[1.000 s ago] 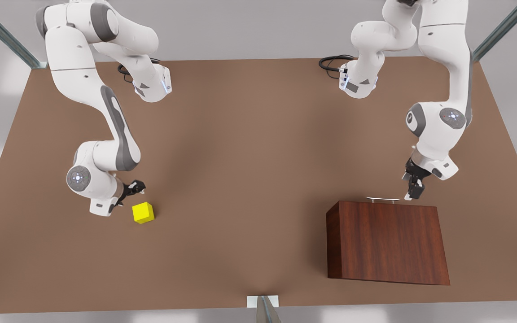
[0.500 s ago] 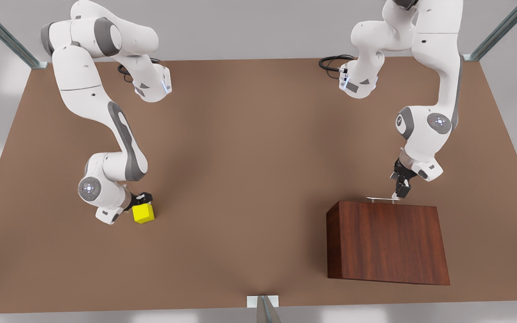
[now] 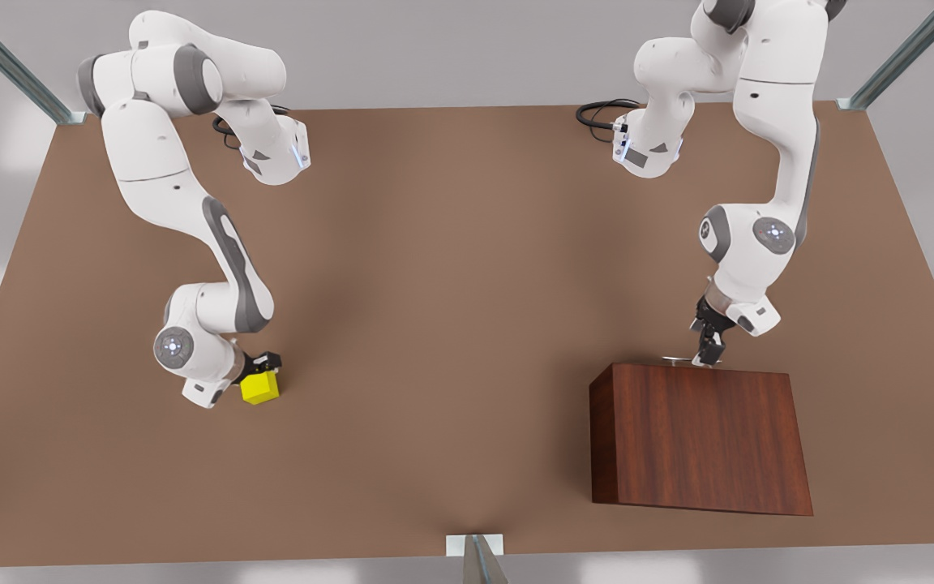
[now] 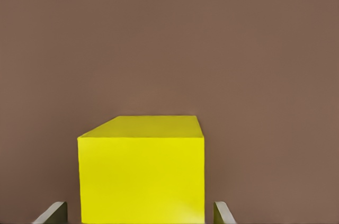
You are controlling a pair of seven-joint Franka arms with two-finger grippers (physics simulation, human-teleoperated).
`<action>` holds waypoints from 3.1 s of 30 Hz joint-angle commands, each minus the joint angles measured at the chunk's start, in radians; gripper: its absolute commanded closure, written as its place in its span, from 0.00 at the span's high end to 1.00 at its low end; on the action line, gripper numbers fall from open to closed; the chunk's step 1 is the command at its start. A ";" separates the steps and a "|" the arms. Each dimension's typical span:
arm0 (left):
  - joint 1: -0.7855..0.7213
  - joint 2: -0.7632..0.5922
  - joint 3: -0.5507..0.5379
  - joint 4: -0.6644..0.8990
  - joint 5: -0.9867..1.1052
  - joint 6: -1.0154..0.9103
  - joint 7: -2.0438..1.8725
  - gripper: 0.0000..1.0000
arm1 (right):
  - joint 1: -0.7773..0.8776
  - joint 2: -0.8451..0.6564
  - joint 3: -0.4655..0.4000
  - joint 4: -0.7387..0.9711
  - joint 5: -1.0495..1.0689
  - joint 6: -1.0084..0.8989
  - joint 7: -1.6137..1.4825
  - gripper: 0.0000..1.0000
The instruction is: Open the drawer with left arm, place the square in the middle with right arm, and place the square in the drawer with left arm
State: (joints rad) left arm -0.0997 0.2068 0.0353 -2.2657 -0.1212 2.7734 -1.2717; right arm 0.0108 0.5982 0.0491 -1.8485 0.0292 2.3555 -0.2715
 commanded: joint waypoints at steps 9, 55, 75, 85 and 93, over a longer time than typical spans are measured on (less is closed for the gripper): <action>0.000 -0.001 0.000 -0.012 -0.011 -0.002 0.000 1.00 | 0.003 0.037 0.000 0.020 0.000 0.048 -0.002 1.00; -0.029 -0.279 0.011 -0.299 -0.055 -0.063 -0.025 1.00 | 0.916 0.157 -0.038 0.328 0.001 -0.033 0.456 1.00; -0.196 -0.221 0.020 0.279 0.153 -0.716 0.176 1.00 | -0.066 -0.448 -0.043 0.440 -0.022 -0.840 0.293 1.00; -0.242 0.109 -0.330 0.621 0.143 -0.836 0.690 1.00 | -0.057 -0.405 -0.044 0.506 -0.009 -0.785 0.296 1.00; -0.354 0.272 -0.351 0.621 0.322 -0.678 0.899 1.00 | -0.061 -0.399 -0.048 0.509 -0.008 -0.754 0.296 1.00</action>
State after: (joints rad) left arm -0.4644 0.5017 -0.3159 -1.6445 0.1244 2.1035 -0.3533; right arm -0.0506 0.1981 0.0001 -1.3392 0.0163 1.6000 0.0232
